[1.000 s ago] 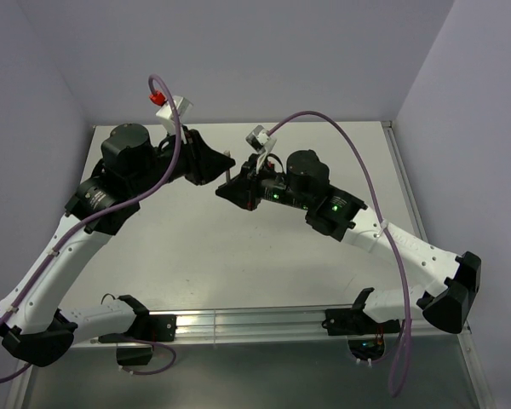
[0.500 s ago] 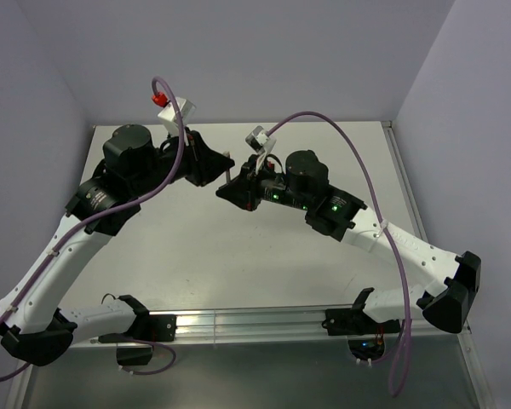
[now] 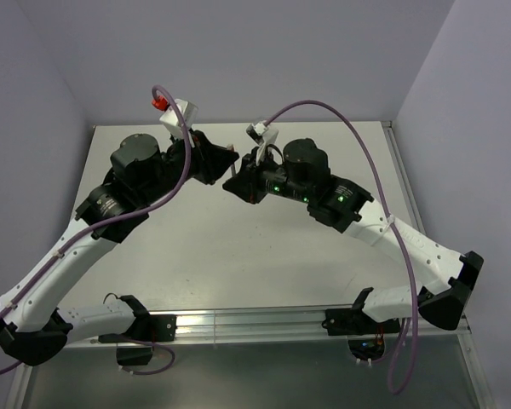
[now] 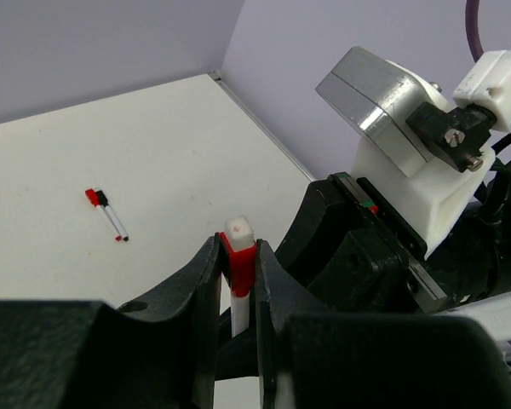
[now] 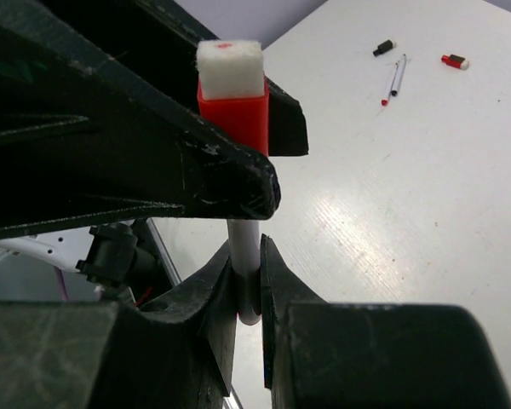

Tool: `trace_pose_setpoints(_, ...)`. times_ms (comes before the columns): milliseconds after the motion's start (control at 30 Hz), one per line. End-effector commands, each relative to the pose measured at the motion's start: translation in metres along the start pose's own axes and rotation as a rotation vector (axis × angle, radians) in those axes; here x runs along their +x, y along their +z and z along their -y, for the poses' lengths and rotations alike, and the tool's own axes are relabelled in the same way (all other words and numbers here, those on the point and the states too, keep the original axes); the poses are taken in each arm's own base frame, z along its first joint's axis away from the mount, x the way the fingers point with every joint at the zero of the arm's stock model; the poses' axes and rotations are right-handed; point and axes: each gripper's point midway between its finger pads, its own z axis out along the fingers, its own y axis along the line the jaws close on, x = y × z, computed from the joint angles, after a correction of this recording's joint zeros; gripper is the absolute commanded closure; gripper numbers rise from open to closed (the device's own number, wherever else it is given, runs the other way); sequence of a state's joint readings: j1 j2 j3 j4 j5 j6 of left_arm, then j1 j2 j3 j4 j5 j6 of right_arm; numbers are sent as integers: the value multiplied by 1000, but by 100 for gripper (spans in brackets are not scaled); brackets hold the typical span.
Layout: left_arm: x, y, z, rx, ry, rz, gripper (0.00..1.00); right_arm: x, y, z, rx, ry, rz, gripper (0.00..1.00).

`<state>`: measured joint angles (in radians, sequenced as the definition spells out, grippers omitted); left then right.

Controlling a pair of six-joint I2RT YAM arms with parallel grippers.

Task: Insert the pens into the pen caps
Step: Press the pen cap onto the pen.

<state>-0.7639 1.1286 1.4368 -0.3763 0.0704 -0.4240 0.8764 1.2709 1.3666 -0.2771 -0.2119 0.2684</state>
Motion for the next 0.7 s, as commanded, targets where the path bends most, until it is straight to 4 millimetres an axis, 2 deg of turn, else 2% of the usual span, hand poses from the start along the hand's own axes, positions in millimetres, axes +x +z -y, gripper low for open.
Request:
trace_pose_setpoints(0,73,-2,-19,-60,-15,-237,100,-126,-27,-12,-21,-61,372,100)
trace_pose_setpoints(200,97,0,-26,-73,-22,-286,100,-165,-40,-14,-45,-70,461,100)
trace_pose_setpoints(367,106,1,-30,-81,-24,-298,100,-179,-50,-21,-92,-60,500,100)
trace_pose_setpoints(400,107,1,-30,-81,-24,-300,100,-189,-57,-25,-105,-70,540,100)
trace_pose_setpoints(533,114,1,-30,-79,-28,-317,100,-198,-64,-31,-133,-71,574,100)
trace_pose_setpoints(667,110,-1,-29,-74,-27,-304,100,-198,-62,-25,-106,-76,574,100)
